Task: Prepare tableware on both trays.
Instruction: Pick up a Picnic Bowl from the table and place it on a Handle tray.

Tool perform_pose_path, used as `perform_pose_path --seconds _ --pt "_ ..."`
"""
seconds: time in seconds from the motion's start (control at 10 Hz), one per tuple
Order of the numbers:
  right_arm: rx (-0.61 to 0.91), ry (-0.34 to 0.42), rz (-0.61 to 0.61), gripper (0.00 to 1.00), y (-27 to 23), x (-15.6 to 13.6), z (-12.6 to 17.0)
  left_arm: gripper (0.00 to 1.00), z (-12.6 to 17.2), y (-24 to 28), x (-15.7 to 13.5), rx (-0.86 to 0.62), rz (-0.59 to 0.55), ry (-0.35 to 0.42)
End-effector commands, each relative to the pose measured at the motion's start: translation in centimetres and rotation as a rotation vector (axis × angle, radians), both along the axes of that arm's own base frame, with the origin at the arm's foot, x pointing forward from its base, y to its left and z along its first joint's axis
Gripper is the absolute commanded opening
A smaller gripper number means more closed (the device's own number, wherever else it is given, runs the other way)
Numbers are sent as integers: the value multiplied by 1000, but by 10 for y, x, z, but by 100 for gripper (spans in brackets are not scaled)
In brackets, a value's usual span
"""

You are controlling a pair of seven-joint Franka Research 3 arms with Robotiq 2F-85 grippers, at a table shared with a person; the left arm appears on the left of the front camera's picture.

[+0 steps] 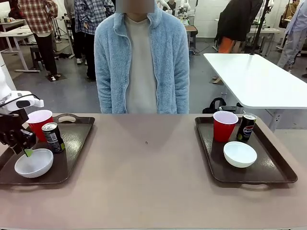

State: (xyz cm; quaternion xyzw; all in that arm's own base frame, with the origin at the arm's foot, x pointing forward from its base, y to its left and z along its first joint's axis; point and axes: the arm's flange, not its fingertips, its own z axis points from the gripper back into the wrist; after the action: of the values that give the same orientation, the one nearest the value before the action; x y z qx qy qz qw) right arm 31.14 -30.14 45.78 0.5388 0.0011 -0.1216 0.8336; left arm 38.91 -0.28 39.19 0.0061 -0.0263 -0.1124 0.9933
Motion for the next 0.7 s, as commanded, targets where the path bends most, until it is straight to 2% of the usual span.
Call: perform_pose_path --seconds 0.0,0.1,0.3,0.4,0.6 --pt "1 -2 8 100 2 -4 -1 86 12 -11 -31 -31 -38 20" --pt "1 -2 8 100 2 -4 -1 100 23 -18 -35 -44 -61 20" --pt "1 -2 8 100 2 -4 -1 100 45 -28 -40 -48 -92 9" --pt "1 -2 8 100 2 -4 -1 82 55 -33 -48 -44 -100 -1" --pt "1 -2 8 100 2 -4 -1 100 75 -40 -58 -65 -125 -6"
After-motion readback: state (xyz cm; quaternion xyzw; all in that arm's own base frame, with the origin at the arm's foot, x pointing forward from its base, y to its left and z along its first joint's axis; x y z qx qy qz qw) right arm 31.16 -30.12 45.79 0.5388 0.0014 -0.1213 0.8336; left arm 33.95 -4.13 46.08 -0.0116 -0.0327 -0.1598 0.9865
